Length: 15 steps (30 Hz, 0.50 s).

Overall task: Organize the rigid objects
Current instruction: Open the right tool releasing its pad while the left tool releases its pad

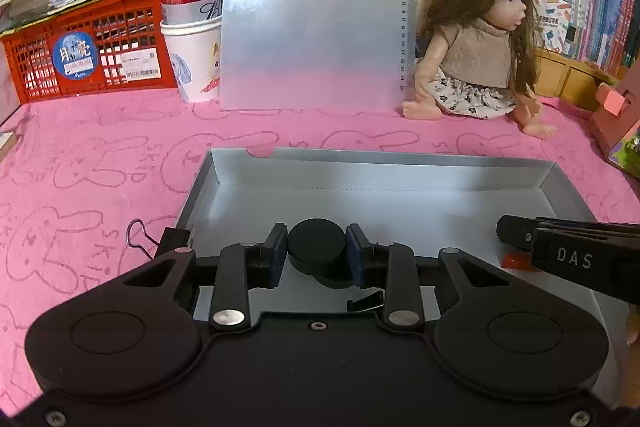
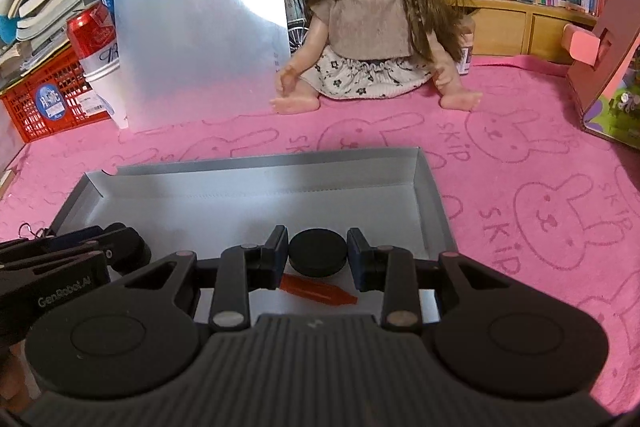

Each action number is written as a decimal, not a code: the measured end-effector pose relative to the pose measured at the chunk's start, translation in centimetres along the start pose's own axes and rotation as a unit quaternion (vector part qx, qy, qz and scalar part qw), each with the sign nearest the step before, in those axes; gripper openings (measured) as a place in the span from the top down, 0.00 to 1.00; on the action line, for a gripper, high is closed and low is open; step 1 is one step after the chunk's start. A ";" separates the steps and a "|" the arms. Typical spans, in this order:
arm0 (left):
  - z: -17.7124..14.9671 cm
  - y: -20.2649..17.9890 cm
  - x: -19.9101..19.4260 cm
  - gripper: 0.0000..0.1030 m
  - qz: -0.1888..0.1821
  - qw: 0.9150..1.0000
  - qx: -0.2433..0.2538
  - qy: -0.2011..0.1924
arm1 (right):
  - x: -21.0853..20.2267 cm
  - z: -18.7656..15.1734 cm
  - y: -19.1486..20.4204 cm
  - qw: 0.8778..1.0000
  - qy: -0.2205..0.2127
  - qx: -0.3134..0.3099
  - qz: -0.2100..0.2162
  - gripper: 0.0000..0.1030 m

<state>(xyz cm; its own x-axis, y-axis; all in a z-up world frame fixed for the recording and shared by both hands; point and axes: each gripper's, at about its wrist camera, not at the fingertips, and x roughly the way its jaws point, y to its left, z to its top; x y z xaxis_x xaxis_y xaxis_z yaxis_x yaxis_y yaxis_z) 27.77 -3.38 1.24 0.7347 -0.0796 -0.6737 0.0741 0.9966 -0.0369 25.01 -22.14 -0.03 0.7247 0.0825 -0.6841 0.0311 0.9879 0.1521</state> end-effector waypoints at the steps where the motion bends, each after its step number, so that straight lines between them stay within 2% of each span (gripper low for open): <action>1: 0.0 -0.1 0.0 0.70 0.001 1.000 0.002 -0.001 | 0.1 0.0 -0.1 1.000 0.001 0.002 0.000 0.64; 6: -0.1 -0.1 0.0 0.70 0.001 1.000 0.003 -0.003 | 0.1 -0.1 -0.2 1.000 0.002 0.005 0.002 0.61; 7: -0.1 0.0 -0.1 0.68 0.002 1.000 0.002 -0.003 | 0.1 -0.1 -0.2 1.000 0.002 0.006 0.003 0.60; 10: -0.2 0.1 -0.1 0.62 0.007 1.000 0.001 0.000 | -0.1 -0.2 -0.3 1.000 -0.001 0.006 0.002 0.46; 12: -0.2 0.2 -0.3 0.59 0.009 1.000 0.002 -0.001 | -0.3 -0.2 -0.4 1.000 -0.004 0.006 0.003 0.46; 15: -0.3 0.4 -0.8 0.51 0.011 1.000 0.003 -0.008 | -0.7 -0.3 -0.5 1.000 -0.008 0.005 0.002 0.40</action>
<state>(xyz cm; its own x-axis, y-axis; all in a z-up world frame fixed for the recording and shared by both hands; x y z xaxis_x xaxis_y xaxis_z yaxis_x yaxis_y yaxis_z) 27.05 -2.97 1.57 0.7473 -0.0585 -0.6619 0.0620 0.9979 -0.0181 24.30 -22.63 0.20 0.7354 0.0836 -0.6725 0.0359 0.9862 0.1618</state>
